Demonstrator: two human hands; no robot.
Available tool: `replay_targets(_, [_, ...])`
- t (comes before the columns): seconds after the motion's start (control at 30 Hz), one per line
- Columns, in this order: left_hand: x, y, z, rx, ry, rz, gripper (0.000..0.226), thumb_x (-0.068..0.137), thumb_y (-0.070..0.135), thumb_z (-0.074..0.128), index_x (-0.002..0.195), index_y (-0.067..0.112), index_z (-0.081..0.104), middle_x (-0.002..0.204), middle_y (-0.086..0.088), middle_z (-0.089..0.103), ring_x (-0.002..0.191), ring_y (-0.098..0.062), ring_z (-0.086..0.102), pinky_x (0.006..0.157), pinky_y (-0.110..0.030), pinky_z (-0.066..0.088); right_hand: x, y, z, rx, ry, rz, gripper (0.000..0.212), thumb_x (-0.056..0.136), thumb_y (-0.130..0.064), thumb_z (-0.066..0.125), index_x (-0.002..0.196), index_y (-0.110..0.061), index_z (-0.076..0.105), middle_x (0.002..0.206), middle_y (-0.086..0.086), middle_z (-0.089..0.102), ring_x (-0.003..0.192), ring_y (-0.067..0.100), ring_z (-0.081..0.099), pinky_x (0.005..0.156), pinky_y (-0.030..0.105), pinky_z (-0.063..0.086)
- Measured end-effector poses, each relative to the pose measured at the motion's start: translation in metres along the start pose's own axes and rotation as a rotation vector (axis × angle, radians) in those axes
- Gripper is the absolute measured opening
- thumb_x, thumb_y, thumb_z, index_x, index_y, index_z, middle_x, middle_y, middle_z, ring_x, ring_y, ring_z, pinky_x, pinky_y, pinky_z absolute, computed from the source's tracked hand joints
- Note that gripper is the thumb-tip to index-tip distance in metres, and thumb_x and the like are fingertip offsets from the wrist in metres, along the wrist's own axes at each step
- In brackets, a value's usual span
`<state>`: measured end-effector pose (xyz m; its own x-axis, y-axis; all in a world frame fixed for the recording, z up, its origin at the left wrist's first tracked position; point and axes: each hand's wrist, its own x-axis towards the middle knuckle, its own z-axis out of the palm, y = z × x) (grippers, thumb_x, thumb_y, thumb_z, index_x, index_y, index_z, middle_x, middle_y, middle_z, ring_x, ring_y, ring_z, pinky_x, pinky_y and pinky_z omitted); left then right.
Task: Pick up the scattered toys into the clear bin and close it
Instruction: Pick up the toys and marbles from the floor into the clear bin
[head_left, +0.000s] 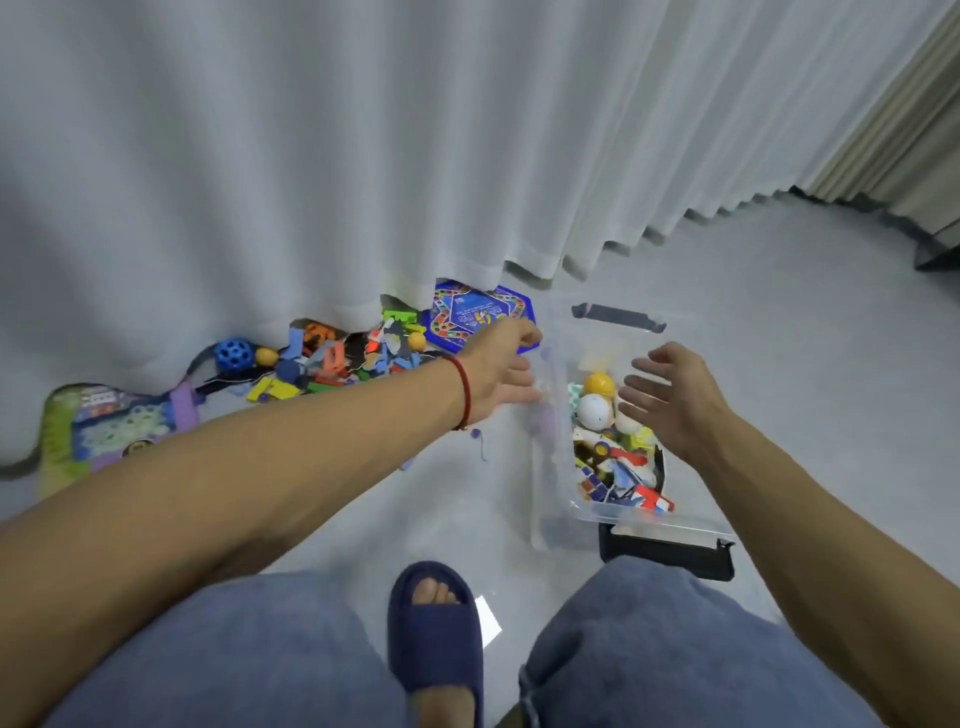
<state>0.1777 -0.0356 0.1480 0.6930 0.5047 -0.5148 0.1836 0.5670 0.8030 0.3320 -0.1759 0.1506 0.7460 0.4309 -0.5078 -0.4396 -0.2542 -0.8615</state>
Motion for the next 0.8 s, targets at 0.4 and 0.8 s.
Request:
replay_targets(0.4, [-0.013, -0.117, -0.298, 0.421, 0.737, -0.023, 0.013, 0.077, 0.008, 0.059, 0.089, 0.014, 0.063, 0.082, -0.01, 0.064, 0.069, -0.027, 0.064, 0.075, -0.047, 0.059, 0.034, 0.148, 0.203, -1.258, -0.625, -0.416, 0.029, 0.093, -0.03, 0.06, 0.118, -0.015, 0.06, 0.113, 0.006, 0.063, 0.099, 0.028, 0.064, 0.083, 0.042, 0.056])
replay_targets(0.8, [0.011, -0.209, -0.357, 1.395, 0.745, 0.059, 0.048, 0.08, 0.016, 0.07, 0.125, 0.015, 0.053, 0.13, -0.011, 0.048, 0.103, -0.031, 0.059, 0.072, -0.038, 0.058, 0.073, 0.268, 0.291, -1.507, -0.79, -1.169, 0.048, 0.091, -0.047, 0.058, 0.132, -0.023, 0.053, 0.132, 0.003, 0.053, 0.115, 0.024, 0.051, 0.092, 0.04, 0.049])
